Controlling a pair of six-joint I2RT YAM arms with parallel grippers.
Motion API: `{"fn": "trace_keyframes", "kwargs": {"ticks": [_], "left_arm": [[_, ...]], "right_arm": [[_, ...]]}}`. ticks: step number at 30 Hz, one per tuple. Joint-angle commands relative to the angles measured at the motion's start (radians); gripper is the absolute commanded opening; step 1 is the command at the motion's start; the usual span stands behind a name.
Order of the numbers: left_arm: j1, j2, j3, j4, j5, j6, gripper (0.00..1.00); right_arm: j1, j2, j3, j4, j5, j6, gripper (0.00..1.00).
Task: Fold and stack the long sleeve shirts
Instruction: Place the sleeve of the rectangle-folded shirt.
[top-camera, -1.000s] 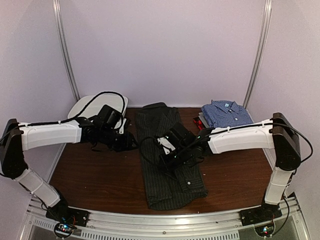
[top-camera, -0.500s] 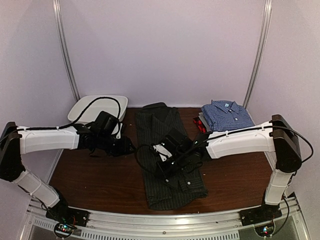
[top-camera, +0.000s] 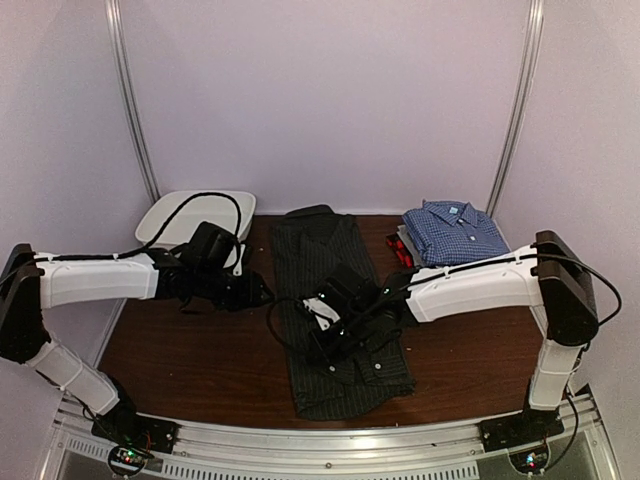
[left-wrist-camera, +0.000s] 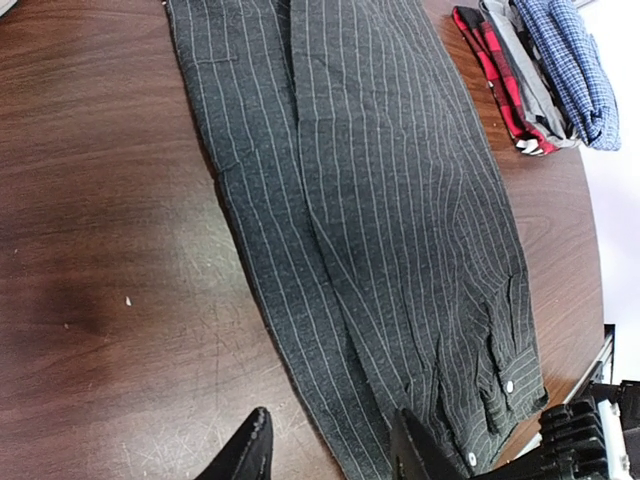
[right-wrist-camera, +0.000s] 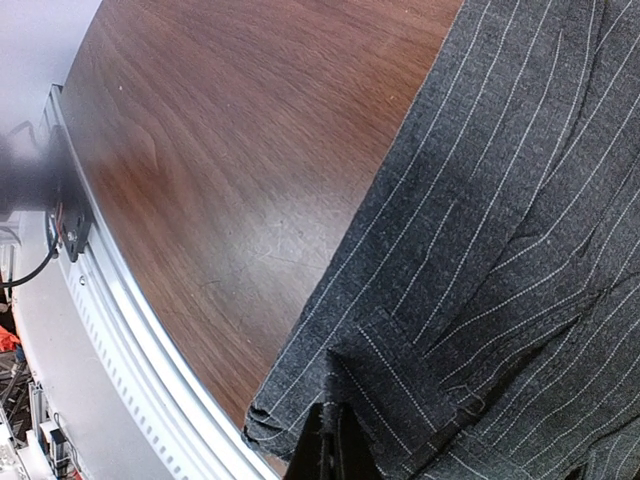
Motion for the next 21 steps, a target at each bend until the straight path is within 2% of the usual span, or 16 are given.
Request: {"fn": "trace_keyframes", "kwargs": {"ticks": [1,7,10,12,21], "left_arm": [[0.001,-0.006,-0.014,0.065,0.008,0.000,0.42],[0.001,-0.006,-0.019,0.071,0.009,0.002,0.42],[0.001,-0.002,-0.023,0.078,0.015,0.004,0.43],[0.001,-0.003,-0.028,0.087,0.019,0.003,0.44],[-0.005,0.005,-0.049,0.155,0.085,-0.001,0.50]], "right_arm": [[0.012,0.006,-0.007,0.023,-0.023,0.008,0.00],[0.012,0.011,-0.003,0.029,-0.039,0.012,0.00],[0.012,0.014,0.004,0.025,-0.042,0.010,0.08],[0.013,0.010,0.007,0.022,-0.045,0.007,0.17],[0.001,-0.080,0.043,0.002,0.031,-0.014,0.74]]}}
